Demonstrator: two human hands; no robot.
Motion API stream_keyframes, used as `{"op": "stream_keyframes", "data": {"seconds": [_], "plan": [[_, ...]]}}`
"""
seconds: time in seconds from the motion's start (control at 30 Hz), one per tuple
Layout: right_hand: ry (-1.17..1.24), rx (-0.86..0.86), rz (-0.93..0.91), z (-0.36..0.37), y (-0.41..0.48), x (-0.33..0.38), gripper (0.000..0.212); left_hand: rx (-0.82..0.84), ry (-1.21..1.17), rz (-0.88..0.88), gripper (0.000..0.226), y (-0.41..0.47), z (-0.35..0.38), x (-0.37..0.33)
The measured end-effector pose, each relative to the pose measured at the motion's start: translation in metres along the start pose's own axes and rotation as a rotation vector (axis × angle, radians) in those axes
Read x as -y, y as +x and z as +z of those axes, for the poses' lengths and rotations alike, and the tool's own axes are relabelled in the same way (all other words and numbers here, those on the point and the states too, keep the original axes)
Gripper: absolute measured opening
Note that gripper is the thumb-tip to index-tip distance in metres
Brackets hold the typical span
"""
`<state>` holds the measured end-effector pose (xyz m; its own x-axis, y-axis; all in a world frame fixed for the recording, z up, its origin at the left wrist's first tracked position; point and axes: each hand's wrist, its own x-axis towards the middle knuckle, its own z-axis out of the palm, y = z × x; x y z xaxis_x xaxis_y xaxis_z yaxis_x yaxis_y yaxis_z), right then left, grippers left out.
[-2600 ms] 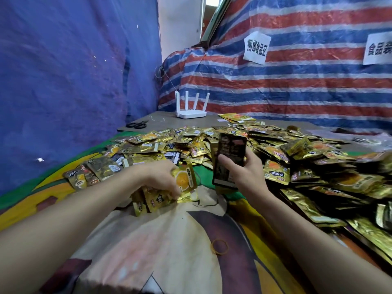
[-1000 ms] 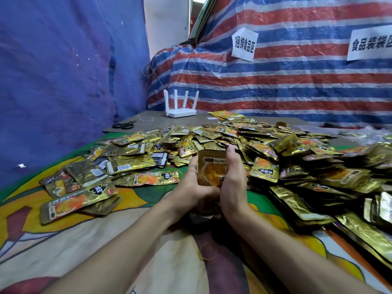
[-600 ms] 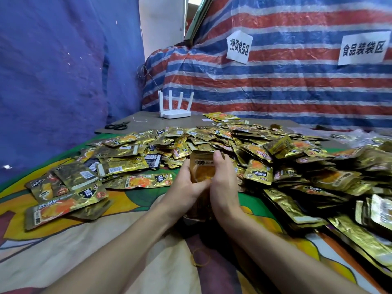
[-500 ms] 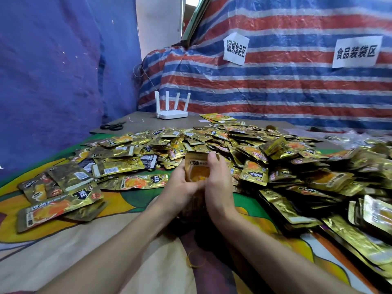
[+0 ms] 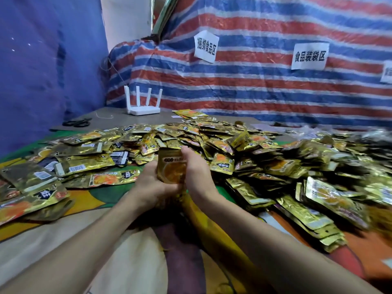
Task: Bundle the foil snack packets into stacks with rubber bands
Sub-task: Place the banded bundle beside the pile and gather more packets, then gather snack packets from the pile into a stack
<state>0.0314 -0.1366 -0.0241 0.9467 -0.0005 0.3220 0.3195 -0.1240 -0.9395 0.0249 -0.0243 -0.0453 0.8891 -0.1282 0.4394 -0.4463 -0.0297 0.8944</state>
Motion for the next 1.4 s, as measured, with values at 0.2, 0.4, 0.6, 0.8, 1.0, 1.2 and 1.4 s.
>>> {"op": "stream_keyframes", "data": {"seconds": [0.2, 0.4, 0.6, 0.8, 1.0, 1.2, 1.4], "plan": [[-0.094, 0.079, -0.13, -0.057, -0.026, 0.012, 0.032, 0.004, 0.146, 0.142, 0.06, -0.005, 0.008, -0.018], [-0.338, -0.03, -0.131, -0.133, -0.052, 0.023, 0.01, 0.038, 0.128, 0.123, 0.062, -0.006, 0.023, -0.02], [-0.48, -0.177, -0.103, -0.183, -0.064, 0.019, 0.003, 0.176, 0.084, 0.106, 0.055, -0.002, 0.057, -0.037], [-0.822, -0.605, -0.227, -0.254, -0.08, 0.025, 0.006, 0.334, 0.081, 0.133, 0.039, -0.004, 0.108, -0.061], [-1.276, -0.6, 0.33, -0.358, -0.098, 0.012, 0.034, 0.357, 0.05, 0.145, 0.045, -0.014, 0.125, -0.072], [-1.295, -0.442, 0.415, -0.373, -0.107, -0.01, 0.023, 0.354, 0.073, 0.122, 0.041, -0.017, 0.125, -0.068], [-1.177, -0.335, 0.442, -0.385, -0.094, 0.007, 0.026, 0.355, 0.066, 0.122, 0.051, -0.018, 0.114, -0.071]]}}
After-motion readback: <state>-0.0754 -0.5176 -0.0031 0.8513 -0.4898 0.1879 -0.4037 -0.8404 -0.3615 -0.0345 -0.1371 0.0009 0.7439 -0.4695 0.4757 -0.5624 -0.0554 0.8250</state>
